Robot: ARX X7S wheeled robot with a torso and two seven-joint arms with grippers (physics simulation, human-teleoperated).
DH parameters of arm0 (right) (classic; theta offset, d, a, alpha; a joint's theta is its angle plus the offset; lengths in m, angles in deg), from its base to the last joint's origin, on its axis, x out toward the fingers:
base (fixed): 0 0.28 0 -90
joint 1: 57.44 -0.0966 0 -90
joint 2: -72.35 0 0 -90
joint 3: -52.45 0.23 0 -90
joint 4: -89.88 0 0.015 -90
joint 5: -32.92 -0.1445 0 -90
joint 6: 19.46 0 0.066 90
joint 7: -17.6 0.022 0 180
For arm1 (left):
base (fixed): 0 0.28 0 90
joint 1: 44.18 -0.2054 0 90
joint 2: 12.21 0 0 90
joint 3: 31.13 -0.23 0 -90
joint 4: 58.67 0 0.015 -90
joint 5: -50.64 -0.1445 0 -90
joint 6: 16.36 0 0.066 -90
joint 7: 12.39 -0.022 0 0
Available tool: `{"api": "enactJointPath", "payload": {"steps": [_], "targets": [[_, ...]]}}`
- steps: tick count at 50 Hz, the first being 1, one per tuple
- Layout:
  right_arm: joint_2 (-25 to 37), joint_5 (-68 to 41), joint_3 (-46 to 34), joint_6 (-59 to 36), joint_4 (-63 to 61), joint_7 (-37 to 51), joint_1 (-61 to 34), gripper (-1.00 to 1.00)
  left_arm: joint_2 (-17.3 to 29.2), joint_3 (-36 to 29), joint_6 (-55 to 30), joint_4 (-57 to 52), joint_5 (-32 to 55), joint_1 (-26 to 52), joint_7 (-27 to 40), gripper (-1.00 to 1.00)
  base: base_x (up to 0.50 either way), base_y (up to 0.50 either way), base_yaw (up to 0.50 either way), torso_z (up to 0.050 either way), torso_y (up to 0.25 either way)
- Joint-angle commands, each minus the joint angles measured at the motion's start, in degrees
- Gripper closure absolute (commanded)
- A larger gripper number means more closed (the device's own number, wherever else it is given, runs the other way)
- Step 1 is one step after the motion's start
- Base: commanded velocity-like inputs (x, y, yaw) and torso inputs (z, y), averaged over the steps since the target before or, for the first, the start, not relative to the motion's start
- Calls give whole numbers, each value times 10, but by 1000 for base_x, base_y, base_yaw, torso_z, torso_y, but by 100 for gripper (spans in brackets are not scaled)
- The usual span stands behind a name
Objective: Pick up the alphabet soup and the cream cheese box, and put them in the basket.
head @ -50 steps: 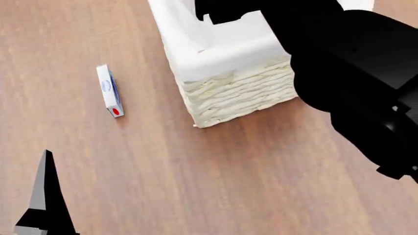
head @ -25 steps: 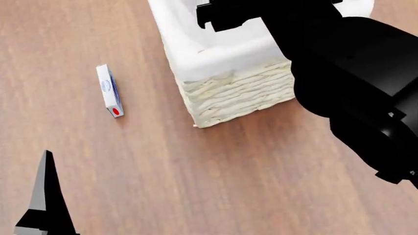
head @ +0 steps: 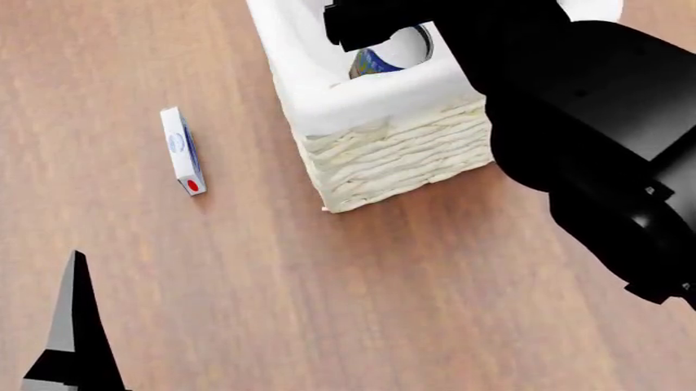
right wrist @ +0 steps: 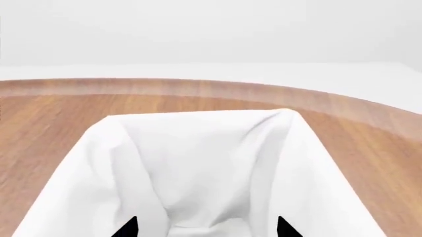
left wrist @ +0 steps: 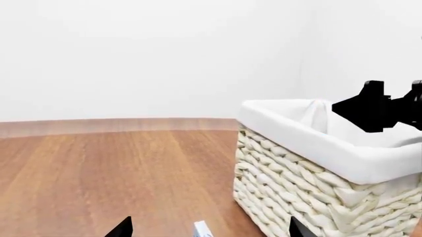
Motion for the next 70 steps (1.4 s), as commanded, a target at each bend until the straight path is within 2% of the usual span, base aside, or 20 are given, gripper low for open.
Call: {"api": "enactJointPath", "payload": {"steps": [1, 9, 21, 26, 34, 38, 39, 40, 46, 49, 56, 63, 70], "targets": [[3, 10, -3, 2, -15, 2, 7, -100, 1, -1, 0, 1, 0, 0, 1, -100, 0, 0, 0, 0, 0], [28, 6, 7, -6, -82, 31, -11, -100, 1, -4, 1, 2, 0, 1, 1, -100, 0, 0, 0, 0, 1], [109, -19, 35, -23, -253, 104, -34, -100, 0, -11, 0, 2, 0, 4, -1, -100, 0, 0, 0, 0, 0], [137, -19, 40, -16, -313, 129, -20, -100, 0, -10, 2, 4, 0, 5, -1, -100, 0, 0, 0, 0, 0], [216, -31, 61, 16, -463, 216, 21, -100, -1, -17, -2, 5, 2, 12, -4, -100, 0, 0, 0, 0, 0], [246, 32, 56, 36, -537, 252, 58, -100, -2, -20, -3, 4, 2, 13, -5, -100, 0, 0, 0, 0, 0], [259, 79, 53, 47, -564, 267, 75, -100, -2, -20, -2, 5, 2, 13, -5, -100, 0, 0, 0, 0, 0], [263, 72, 52, 52, -569, 273, 83, -100, -2, -20, -2, 5, 2, 13, -5, -100, 0, 0, 0, 0, 0], [292, 235, 22, 38, -665, 359, 138, -100, -1, -22, -3, 6, 1, 12, -5, -100, 0, 0, 0, 0, 0], [310, 262, 17, 87, -677, 367, 177, -100, -1, -22, -4, 5, 1, 14, -4, -100, 0, 0, 0, 0, 0], [333, 375, -20, 128, -687, 410, 257, -100, -2, -26, -3, 9, -4, 14, -4, -100, 0, 0, 0, 0, 0], [344, 429, -51, 147, -688, 420, 304, -100, -2, -29, -4, 7, -3, 14, -3, -100, 0, 0, 0, 0, 0], [342, 465, -76, 212, -650, 440, 360, -100, -1, -29, -9, 3, 0, 18, -3, -100, 0, 0, 0, 0, 0]]}}
